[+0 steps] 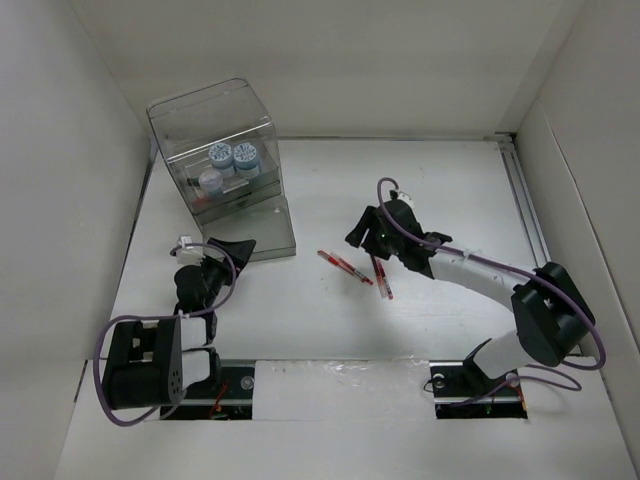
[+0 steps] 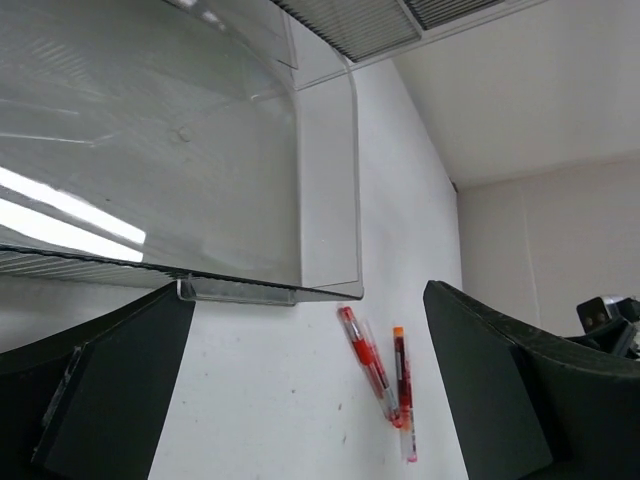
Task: Sort the stationery into containers
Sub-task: Open the drawer
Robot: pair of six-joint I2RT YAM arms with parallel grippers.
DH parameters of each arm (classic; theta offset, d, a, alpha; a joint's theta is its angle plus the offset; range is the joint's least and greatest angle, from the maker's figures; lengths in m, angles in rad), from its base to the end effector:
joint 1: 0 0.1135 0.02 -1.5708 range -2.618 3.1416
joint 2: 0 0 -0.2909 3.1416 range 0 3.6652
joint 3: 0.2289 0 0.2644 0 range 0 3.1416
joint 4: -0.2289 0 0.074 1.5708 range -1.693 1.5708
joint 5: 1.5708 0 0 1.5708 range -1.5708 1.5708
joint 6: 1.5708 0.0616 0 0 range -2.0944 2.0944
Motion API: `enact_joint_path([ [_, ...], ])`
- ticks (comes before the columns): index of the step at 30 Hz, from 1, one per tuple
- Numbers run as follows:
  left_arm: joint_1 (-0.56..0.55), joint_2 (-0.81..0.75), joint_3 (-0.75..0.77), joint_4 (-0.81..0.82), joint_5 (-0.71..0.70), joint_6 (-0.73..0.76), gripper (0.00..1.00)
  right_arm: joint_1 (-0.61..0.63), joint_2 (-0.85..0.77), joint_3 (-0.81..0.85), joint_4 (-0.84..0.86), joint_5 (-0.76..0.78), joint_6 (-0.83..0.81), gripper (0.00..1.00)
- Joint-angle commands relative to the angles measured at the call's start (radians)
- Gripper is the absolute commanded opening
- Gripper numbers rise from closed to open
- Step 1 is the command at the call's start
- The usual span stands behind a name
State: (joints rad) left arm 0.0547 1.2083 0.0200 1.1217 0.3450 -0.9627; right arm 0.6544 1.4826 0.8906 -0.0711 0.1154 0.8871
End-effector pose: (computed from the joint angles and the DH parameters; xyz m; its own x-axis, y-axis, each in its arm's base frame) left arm 0.2011 -0.0099 0.1602 -0.2723 -0.7884 -0.5516 0.1086 0.5444 -0.8318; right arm 0.2805 0.2062 0.2261 -0.7214 0.4172 -0.5528 0.0422 0.8232 0.5662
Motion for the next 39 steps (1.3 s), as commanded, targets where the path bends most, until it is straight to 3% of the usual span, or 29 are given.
enact_joint_path([
  [1, 0.002, 0.002, -0.006, 0.139, 0.054, -0.024, 0.99, 0.001, -0.038, 0.002, -0.002, 0.024, 0.007, 0.65],
  [3, 0.002, -0.025, 0.004, 0.096, 0.043, -0.012, 0.99, 0.011, -0.038, 0.002, -0.012, 0.024, 0.007, 0.65],
  [7, -0.035, -0.116, 0.055, -0.103, -0.033, 0.048, 0.99, 0.031, -0.038, -0.007, -0.021, 0.035, 0.016, 0.54],
  [10, -0.117, -0.127, 0.067, -0.142, -0.103, 0.059, 0.99, 0.04, -0.038, -0.007, -0.03, 0.035, 0.016, 0.36],
  [11, -0.133, -0.127, 0.08, -0.142, -0.113, 0.059, 0.99, 0.04, -0.038, -0.007, -0.03, 0.035, 0.016, 0.25],
  [16, -0.133, -0.05, 0.069, -0.05, -0.164, 0.013, 0.99, 0.059, -0.038, -0.007, -0.039, 0.035, 0.016, 0.07],
  [19, -0.133, -0.012, 0.069, -0.027, -0.155, -0.008, 0.99, 0.068, -0.047, -0.007, -0.039, 0.035, 0.016, 0.1],
  [21, -0.133, -0.012, 0.06, -0.017, -0.143, -0.008, 0.99, 0.068, -0.047, -0.007, -0.039, 0.035, 0.006, 0.21],
  [22, -0.133, -0.042, 0.06, -0.026, -0.143, -0.008, 0.99, 0.077, -0.047, -0.007, -0.039, 0.035, 0.006, 0.33],
  [25, -0.133, -0.102, 0.04, -0.081, -0.155, 0.031, 0.99, 0.088, -0.024, 0.002, -0.048, 0.023, -0.014, 0.44],
  [30, -0.133, -0.161, 0.04, -0.07, -0.193, 0.021, 0.99, 0.097, 0.018, 0.027, -0.039, -0.006, -0.014, 0.44],
  [36, -0.133, -0.037, 0.049, 0.004, -0.202, -0.022, 0.99, 0.137, 0.077, 0.125, -0.039, -0.016, -0.023, 0.19],
  [38, -0.133, 0.017, 0.058, 0.045, -0.193, -0.033, 0.99, 0.137, 0.087, 0.125, -0.039, -0.016, -0.023, 0.19],
  [39, -0.133, 0.045, 0.058, 0.09, -0.193, -0.033, 0.99, 0.137, 0.087, 0.125, -0.039, -0.016, -0.023, 0.24],
])
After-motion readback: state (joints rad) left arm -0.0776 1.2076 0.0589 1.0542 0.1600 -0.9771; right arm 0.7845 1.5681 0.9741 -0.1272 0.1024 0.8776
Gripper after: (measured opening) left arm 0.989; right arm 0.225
